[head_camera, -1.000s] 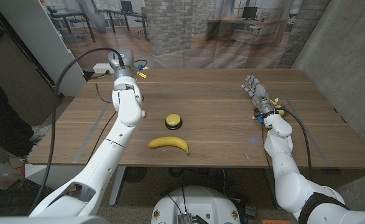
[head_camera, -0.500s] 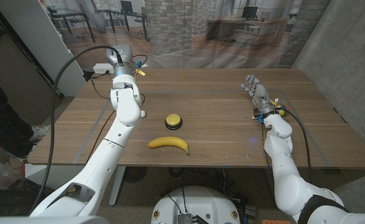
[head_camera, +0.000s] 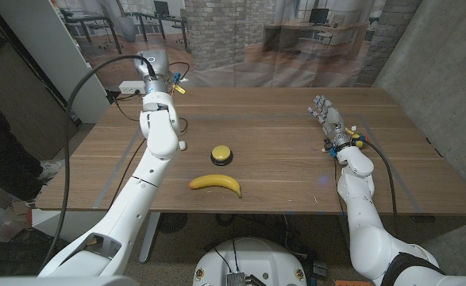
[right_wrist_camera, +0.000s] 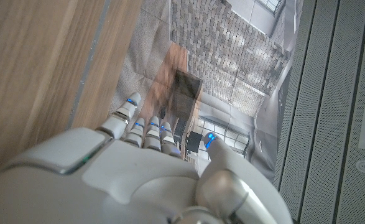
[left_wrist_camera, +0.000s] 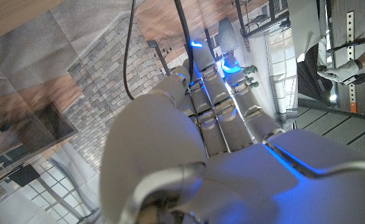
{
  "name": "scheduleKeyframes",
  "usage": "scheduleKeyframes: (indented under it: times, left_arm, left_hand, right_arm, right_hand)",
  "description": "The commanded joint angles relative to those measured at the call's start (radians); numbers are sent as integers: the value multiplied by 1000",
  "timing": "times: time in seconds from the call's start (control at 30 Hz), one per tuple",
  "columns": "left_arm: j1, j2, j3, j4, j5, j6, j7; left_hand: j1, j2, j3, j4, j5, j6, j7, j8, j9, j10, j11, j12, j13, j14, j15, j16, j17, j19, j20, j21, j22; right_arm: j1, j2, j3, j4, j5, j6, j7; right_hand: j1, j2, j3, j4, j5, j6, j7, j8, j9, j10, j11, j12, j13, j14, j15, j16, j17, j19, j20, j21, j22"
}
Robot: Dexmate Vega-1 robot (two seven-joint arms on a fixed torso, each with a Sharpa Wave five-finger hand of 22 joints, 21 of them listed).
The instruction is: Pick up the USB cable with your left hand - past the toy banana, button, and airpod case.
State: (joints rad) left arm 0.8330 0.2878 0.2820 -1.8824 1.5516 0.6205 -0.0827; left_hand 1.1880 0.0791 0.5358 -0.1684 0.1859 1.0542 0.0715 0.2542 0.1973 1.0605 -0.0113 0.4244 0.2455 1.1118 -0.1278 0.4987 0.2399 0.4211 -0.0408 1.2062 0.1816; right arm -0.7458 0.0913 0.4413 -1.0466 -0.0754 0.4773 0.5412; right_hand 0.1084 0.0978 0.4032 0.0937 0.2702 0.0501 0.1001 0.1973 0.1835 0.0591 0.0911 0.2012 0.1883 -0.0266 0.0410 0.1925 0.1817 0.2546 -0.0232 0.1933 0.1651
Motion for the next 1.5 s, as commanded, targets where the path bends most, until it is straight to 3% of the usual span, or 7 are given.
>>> scheduleKeyframes:
  times: [0.03, 0.97, 1.5]
  left_arm:
    - [-10, -6, -6, -11, -21, -20, 61]
    - [-32, -29, -14, -48, -62, -57, 174]
    - [-33, -15, -41, -63, -125, -118, 228]
  left_hand:
    - [7, 5, 4, 0, 6, 53, 36, -3, 6, 120, -108, -2, 2, 70, -62, -4, 2, 8, -79, 7, -1]
    - [10, 4, 2, -1, 6, 57, 38, -11, 7, 128, -106, -6, 6, 71, -61, -9, 4, 5, -80, 11, -2]
    - [10, 3, 2, -1, 7, 59, 38, -16, 8, 129, -104, -10, 7, 74, -60, -12, 4, 5, -82, 13, -2]
  right_arm:
    - [-18, 12, 1, -30, 0, -2, -9]
    - [-3, 9, -4, 0, -2, 8, -11]
    - [-36, 24, -20, -77, -31, -4, -41]
  right_hand:
    - [-2, 4, 1, -5, 4, 6, 3, -2, 2, 5, 1, -3, 2, 7, 2, -3, 1, 9, 2, 0, 3]
    - [-1, 4, 2, -7, 5, 6, 3, -3, 2, 7, 1, -4, 2, 8, 1, -3, 1, 11, 3, -1, 3]
    - [-2, 4, 1, -7, 6, 7, 4, -4, 2, 7, -1, -4, 2, 9, 1, -3, 1, 11, 3, -2, 4]
